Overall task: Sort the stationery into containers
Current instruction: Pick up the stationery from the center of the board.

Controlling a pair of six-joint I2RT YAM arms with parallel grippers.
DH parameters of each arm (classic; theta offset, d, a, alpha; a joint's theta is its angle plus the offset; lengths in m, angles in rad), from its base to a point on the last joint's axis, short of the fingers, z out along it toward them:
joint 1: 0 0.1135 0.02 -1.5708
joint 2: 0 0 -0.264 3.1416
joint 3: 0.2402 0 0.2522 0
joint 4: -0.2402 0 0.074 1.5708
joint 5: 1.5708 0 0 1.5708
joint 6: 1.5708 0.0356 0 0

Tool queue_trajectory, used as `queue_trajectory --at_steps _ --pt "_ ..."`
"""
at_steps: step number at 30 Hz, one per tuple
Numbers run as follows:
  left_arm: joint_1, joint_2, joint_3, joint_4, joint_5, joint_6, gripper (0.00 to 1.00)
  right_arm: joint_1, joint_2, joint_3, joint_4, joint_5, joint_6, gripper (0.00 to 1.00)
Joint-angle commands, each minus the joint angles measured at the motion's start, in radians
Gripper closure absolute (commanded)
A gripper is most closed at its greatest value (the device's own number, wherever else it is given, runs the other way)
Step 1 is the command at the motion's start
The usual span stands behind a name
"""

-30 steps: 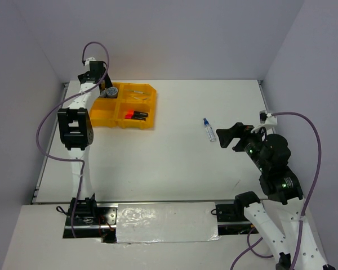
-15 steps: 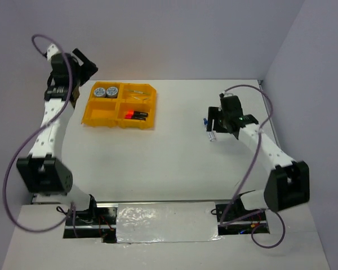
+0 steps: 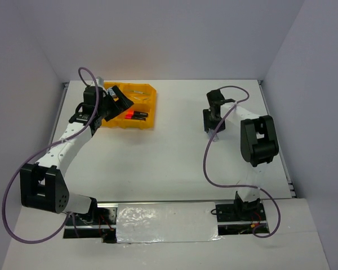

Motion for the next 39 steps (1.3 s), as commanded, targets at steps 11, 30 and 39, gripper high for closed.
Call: queue_trajectory --at_steps 11,30,39 --pt "-0.186 -0.063 -0.057 0.119 0.073 0.053 0.01 0.06 -0.207 -0.175 0.17 -0.342 0.03 1.0" --pt "-0.332 -0.033 -0.18 0.508 0.375 -0.146 0.17 0.275 -0.583 -0.467 0.954 -0.979 0.335 1.0" --pt "-0.332 -0.032 -0.209 0.548 0.433 -0.136 0.81 0.308 -0.494 -0.369 0.896 -0.98 0.356 1.0"
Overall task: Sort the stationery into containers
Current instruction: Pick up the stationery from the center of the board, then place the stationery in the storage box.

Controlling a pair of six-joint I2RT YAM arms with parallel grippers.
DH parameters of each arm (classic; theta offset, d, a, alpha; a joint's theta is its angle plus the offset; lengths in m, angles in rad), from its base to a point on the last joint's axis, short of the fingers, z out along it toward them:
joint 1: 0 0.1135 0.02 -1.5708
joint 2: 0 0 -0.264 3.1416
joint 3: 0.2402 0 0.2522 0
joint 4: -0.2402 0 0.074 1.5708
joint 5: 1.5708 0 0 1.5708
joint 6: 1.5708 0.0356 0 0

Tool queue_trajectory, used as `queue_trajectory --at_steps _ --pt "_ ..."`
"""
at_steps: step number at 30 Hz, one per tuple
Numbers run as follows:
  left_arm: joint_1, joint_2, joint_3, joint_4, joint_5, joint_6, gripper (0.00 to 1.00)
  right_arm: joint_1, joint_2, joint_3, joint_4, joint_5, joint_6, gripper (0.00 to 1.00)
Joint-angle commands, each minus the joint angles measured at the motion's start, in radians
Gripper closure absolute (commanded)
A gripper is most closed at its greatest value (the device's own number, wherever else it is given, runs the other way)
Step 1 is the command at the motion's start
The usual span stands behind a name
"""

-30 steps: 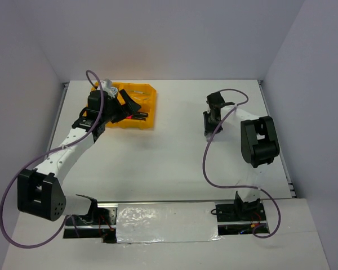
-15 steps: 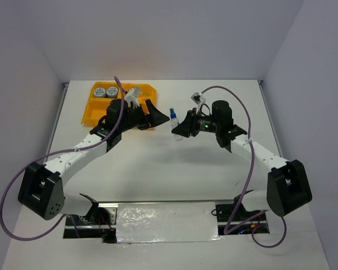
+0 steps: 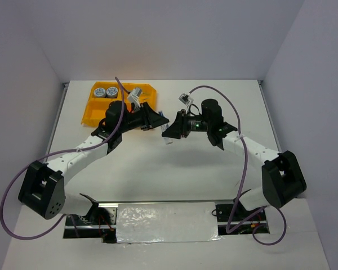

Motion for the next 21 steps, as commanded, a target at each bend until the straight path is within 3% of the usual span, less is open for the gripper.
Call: queue_trajectory --at_steps 1,2,4,5,6,7,8,10,15,21 --pt "-0.007 0.007 -0.006 0.044 0.054 0.022 0.9 0.032 0.025 0.09 0.051 -0.025 0.013 1.0" --pt "-0.005 0.013 -0.001 0.02 0.054 0.028 1.0 0.033 0.031 0.098 0.048 -0.025 0.015 1.0" --pt "-0.005 0.01 0.02 -0.026 0.028 0.068 1.0 0.025 0.037 0.098 0.051 -0.014 0.021 0.9" --pt "-0.007 -0.004 0.026 -0.057 -0.023 0.081 1.0 0.022 0.039 0.087 0.055 -0.008 0.023 0.65" --pt "-0.002 -0.013 0.039 -0.129 -0.062 0.11 1.0 0.016 0.036 0.077 0.066 -0.003 0.039 0.5" --pt "0.002 -0.024 0.048 -0.17 -0.108 0.124 1.0 -0.004 0.031 0.052 0.092 0.008 0.052 0.08" --pt "0.016 -0.045 0.057 -0.212 -0.205 0.15 1.0 -0.017 0.033 0.041 0.103 0.014 0.062 0.0" --pt "0.045 -0.063 0.085 -0.319 -0.285 0.158 1.0 -0.063 0.034 0.012 0.088 0.066 0.086 0.0" --pt "0.286 -0.106 0.083 -0.387 -0.359 0.057 1.0 -0.163 0.022 -0.037 -0.122 0.316 0.093 0.0" --pt "0.482 -0.059 0.129 -0.38 -0.602 -0.026 1.0 -0.189 -0.061 -0.1 -0.147 0.348 0.061 0.0"
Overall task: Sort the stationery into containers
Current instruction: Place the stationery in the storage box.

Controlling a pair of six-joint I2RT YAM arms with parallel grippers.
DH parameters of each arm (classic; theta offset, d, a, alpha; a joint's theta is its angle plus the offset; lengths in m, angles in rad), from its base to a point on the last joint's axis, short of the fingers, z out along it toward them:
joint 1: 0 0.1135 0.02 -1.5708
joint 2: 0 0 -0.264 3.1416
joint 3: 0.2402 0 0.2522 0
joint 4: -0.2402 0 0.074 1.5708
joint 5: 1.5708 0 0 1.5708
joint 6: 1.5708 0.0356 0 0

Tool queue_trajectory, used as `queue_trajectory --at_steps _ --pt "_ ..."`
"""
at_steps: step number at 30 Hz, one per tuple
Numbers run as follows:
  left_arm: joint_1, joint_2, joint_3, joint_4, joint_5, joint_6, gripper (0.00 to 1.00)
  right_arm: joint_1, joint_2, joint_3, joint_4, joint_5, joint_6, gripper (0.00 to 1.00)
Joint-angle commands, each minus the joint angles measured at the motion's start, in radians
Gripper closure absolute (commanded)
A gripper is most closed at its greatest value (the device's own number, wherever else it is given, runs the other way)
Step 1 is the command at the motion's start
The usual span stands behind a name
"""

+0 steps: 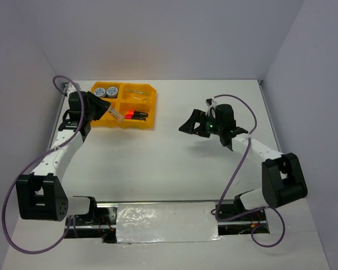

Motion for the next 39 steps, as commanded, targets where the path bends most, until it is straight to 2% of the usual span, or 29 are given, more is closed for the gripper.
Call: queue_trajectory --at_steps 1,4,7,11,15,21,25,27,28,31,32,34,35,38,39 --pt "0.048 0.043 0.072 0.042 -0.188 -0.072 1.0 0.007 -0.086 -0.028 -0.025 0.042 -0.024 0.0" --pt "0.138 0.152 0.139 0.042 -0.242 -0.121 1.0 0.008 -0.115 -0.056 -0.028 0.035 -0.037 0.0" --pt "0.188 0.26 0.21 0.13 -0.225 -0.155 1.0 0.008 -0.14 -0.082 -0.021 0.028 -0.044 0.0" --pt "0.208 0.361 0.262 0.163 -0.254 -0.125 1.0 0.008 -0.163 -0.093 -0.035 0.028 -0.052 0.0" --pt "0.228 0.419 0.238 0.278 -0.211 -0.108 1.0 0.013 -0.192 -0.09 -0.051 0.03 -0.058 0.0" --pt "0.234 0.449 0.174 0.329 -0.135 -0.161 0.98 0.017 -0.219 -0.091 -0.063 0.041 -0.064 0.0" --pt "0.234 0.455 0.146 0.253 -0.116 -0.217 0.97 0.019 -0.218 -0.077 -0.095 0.045 -0.084 0.0" --pt "0.232 0.44 0.117 0.268 -0.115 -0.229 0.94 0.019 -0.233 -0.082 -0.1 0.056 -0.083 0.0" --pt "0.234 0.434 0.092 0.277 -0.112 -0.235 0.91 0.019 -0.239 -0.083 -0.1 0.053 -0.083 0.0" --pt "0.234 0.418 0.087 0.28 -0.102 -0.223 0.7 0.022 -0.264 -0.082 -0.104 0.051 -0.09 0.0" --pt "0.234 0.415 0.086 0.288 -0.09 -0.221 0.58 0.022 -0.274 -0.08 -0.127 0.053 -0.093 0.0" --pt "0.234 0.407 0.103 0.239 -0.096 -0.223 0.43 0.024 -0.284 -0.082 -0.132 0.054 -0.1 0.0" --pt "0.234 0.403 0.104 0.234 -0.096 -0.218 0.3 0.022 -0.293 -0.082 -0.13 0.048 -0.098 0.0" --pt "0.234 0.386 0.11 0.211 -0.096 -0.217 0.01 0.022 -0.296 -0.082 -0.124 0.039 -0.092 0.0" --pt "0.234 0.378 0.109 0.207 -0.098 -0.218 0.01 0.024 -0.296 -0.08 -0.126 0.038 -0.092 0.0"
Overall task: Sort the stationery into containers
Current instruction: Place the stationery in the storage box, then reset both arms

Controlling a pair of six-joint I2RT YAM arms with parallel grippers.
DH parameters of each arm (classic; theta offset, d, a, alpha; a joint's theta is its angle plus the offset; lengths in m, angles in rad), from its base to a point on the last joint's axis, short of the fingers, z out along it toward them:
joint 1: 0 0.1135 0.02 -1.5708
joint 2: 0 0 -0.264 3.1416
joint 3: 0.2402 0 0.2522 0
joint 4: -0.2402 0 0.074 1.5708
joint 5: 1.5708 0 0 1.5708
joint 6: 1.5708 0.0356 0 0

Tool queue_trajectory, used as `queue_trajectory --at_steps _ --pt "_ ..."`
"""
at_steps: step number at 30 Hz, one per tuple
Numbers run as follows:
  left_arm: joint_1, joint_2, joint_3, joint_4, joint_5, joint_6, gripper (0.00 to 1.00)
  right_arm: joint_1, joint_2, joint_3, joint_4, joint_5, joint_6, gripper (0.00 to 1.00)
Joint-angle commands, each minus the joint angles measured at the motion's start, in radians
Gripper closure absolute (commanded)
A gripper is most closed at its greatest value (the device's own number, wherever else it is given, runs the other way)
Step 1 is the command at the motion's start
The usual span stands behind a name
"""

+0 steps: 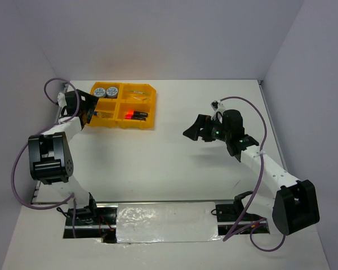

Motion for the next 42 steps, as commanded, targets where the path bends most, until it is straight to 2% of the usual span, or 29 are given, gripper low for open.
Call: queue_trajectory --at_steps 1,6,10,11,14,15,19,22,25,29,33,42 --pt "0.004 -0.06 0.015 -0.009 0.007 0.002 0.01 0.009 -0.028 0.016 -0.004 -0.008 -0.017 0.0" --pt "0.003 -0.172 0.06 -0.075 -0.016 0.054 0.01 0.011 -0.031 0.046 -0.047 0.024 -0.048 0.0" --pt "-0.01 -0.265 0.233 -0.311 -0.071 0.208 0.01 0.011 -0.097 0.088 -0.133 0.136 -0.092 0.0" --pt "-0.013 -0.279 0.254 -0.413 -0.08 0.231 0.01 0.009 -0.123 0.097 -0.153 0.168 -0.098 0.0" --pt "-0.036 -0.405 0.253 -0.53 -0.113 0.334 0.01 0.043 -0.244 0.154 -0.292 0.369 -0.141 0.0" --pt "-0.055 -0.44 0.24 -0.555 -0.117 0.386 0.01 0.049 -0.305 0.169 -0.323 0.479 -0.154 0.0" --pt "-0.161 -0.646 0.1 -0.632 -0.122 0.508 0.01 0.072 -0.425 0.232 -0.463 0.685 -0.195 0.0" --pt "-0.227 -0.787 0.025 -0.656 -0.085 0.592 0.01 0.075 -0.514 0.254 -0.505 0.698 -0.239 0.0" --pt "-0.234 -0.871 -0.004 -0.728 -0.045 0.693 0.01 0.075 -0.587 0.272 -0.546 0.719 -0.249 0.0" --pt "-0.234 -1.0 -0.096 -0.713 -0.076 0.781 0.01 0.074 -0.649 0.31 -0.63 0.719 -0.25 0.0" --pt "-0.234 -1.06 -0.19 -0.675 -0.074 0.79 0.01 0.074 -0.717 0.242 -0.581 0.725 -0.27 0.0" --pt "-0.234 -1.148 -0.199 -0.701 -0.171 0.762 0.01 0.075 -0.711 0.215 -0.603 0.755 -0.255 0.0"
